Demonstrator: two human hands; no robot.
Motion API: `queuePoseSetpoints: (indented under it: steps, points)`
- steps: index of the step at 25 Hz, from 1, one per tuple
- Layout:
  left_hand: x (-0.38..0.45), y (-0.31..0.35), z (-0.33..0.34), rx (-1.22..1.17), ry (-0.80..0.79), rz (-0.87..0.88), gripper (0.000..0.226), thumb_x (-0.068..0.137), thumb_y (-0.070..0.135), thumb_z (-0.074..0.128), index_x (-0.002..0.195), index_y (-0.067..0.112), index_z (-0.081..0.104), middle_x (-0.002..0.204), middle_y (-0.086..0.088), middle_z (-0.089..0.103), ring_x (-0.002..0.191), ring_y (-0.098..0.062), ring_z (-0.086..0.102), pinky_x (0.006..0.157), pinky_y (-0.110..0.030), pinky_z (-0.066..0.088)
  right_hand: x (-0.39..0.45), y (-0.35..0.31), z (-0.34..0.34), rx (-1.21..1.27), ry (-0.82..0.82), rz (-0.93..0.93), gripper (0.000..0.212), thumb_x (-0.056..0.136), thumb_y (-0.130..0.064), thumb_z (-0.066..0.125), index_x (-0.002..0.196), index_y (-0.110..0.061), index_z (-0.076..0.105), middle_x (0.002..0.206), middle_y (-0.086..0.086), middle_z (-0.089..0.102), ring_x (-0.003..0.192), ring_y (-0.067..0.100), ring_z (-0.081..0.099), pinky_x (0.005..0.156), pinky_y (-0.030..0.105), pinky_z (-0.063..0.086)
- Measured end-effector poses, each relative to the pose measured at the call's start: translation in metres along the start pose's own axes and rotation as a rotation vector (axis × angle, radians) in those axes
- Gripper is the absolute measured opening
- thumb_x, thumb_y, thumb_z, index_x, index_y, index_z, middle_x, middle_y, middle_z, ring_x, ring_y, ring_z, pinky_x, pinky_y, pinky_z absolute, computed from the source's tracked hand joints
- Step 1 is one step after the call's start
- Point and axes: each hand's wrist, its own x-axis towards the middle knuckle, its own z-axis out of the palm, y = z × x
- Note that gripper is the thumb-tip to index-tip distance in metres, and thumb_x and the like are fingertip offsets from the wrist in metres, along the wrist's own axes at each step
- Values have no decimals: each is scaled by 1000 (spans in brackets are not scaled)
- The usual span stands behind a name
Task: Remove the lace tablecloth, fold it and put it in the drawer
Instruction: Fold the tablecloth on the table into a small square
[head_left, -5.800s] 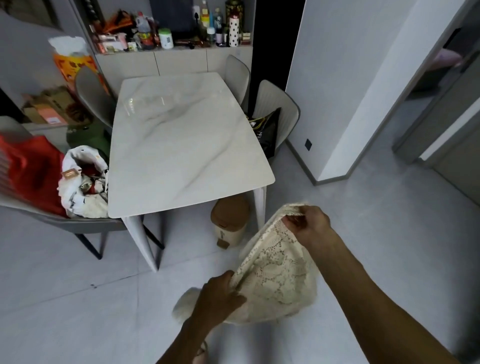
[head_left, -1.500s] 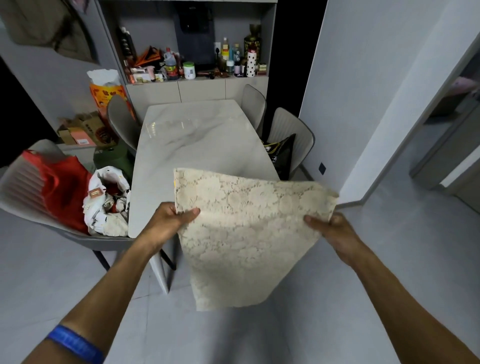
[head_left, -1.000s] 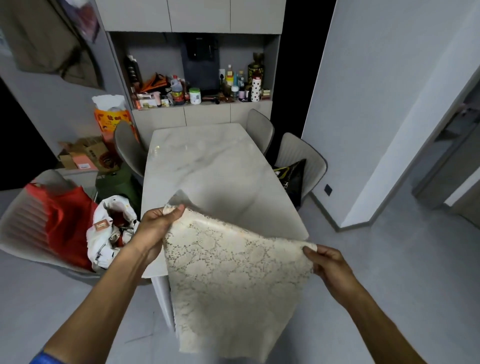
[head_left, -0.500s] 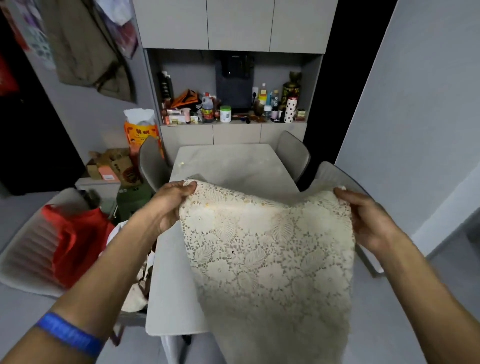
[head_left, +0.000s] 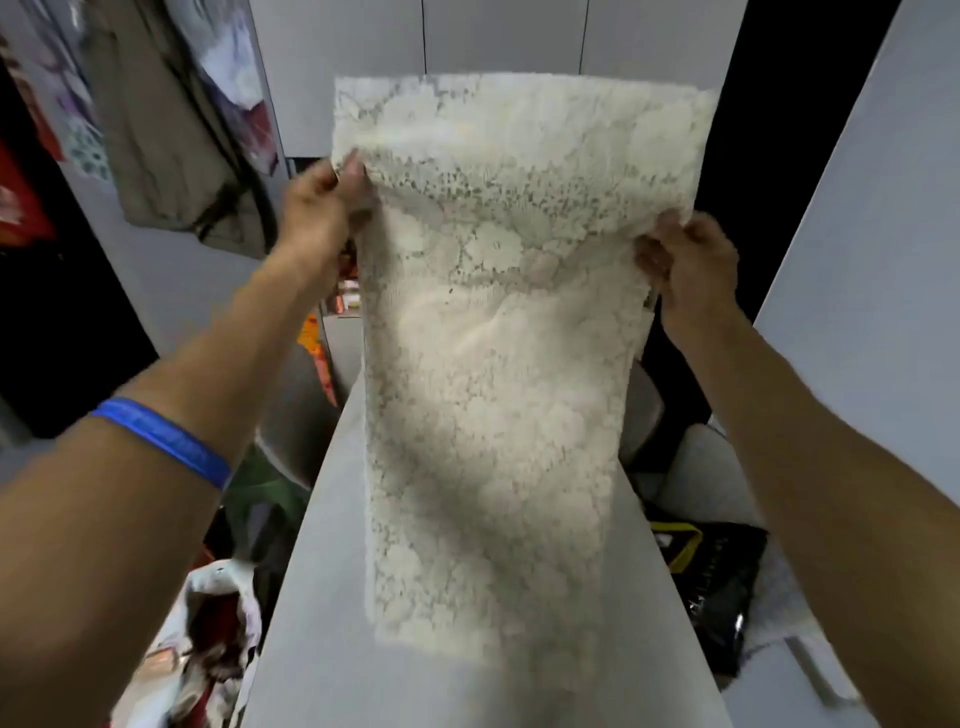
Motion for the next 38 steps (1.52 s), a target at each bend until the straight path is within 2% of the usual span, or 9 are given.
queuePoseSetpoints:
  steps: [6,10,12,17,22,26,30,35,38]
  points:
    - [-34,-30,-42,106,-185,193,13,95,19,59,91,25,69,82,10,72,81,-11,65,79,-29,57,-20,18,-37,108,-109,54,21,88,1,59,76,-16,61,83,3,66,85,24,66,96,42,53]
    - [-140,-154,-99,148,-332,-99,26,93,1,56,108,18,68,91,14,76,88,-2,68,82,-17,54,-109,136,-95,-18,-51,314,26,85,13,54,97,-4,69,92,6,74,93,27,69,84,37,58]
    - [-207,-226,-132,264,-429,-340,39,89,-15,53,111,12,71,97,17,76,96,3,66,91,-23,51,-170,200,-133,-116,13,529,36,89,18,45,83,-4,73,83,4,76,86,27,68,70,29,60]
    - [-352,-363,-200,835,-782,-635,50,85,-12,50,110,29,64,131,-4,61,129,-20,51,112,-33,34,-321,314,-227,-571,97,1063,22,90,10,54,95,-1,73,85,16,65,71,27,52,66,31,40]
    - [-388,-398,-195,881,-576,-875,31,85,5,59,95,35,63,114,-1,69,103,-15,66,95,-28,48,-361,358,-217,-819,30,1077,13,85,-1,65,91,-7,75,75,11,68,64,24,56,63,28,41]
    - [-387,-423,-165,987,-596,-925,36,88,21,57,123,31,55,126,2,61,118,-17,57,101,-29,43,-349,388,-199,-1144,-352,830,42,85,-5,60,125,-18,61,128,8,61,106,27,62,87,33,51]
    - [-387,-445,-140,978,-598,-998,57,87,20,57,141,23,40,143,-5,45,129,-21,47,104,-27,36,-353,417,-203,-1485,-844,705,54,88,-28,55,140,-32,40,158,-4,23,143,21,25,109,33,36]
    - [-381,-461,-135,970,-351,-1063,60,87,18,61,142,20,38,138,-10,48,124,-28,50,98,-32,43,-320,434,-205,-1254,-296,848,49,83,-13,64,129,-18,49,131,11,49,116,34,50,95,41,47]
    - [-370,-474,-128,859,-183,-1053,48,84,18,66,130,19,50,106,-3,63,95,-25,61,78,-32,47,-304,445,-206,-1313,-303,897,25,87,-14,57,112,-13,52,109,11,61,97,32,60,80,35,48]
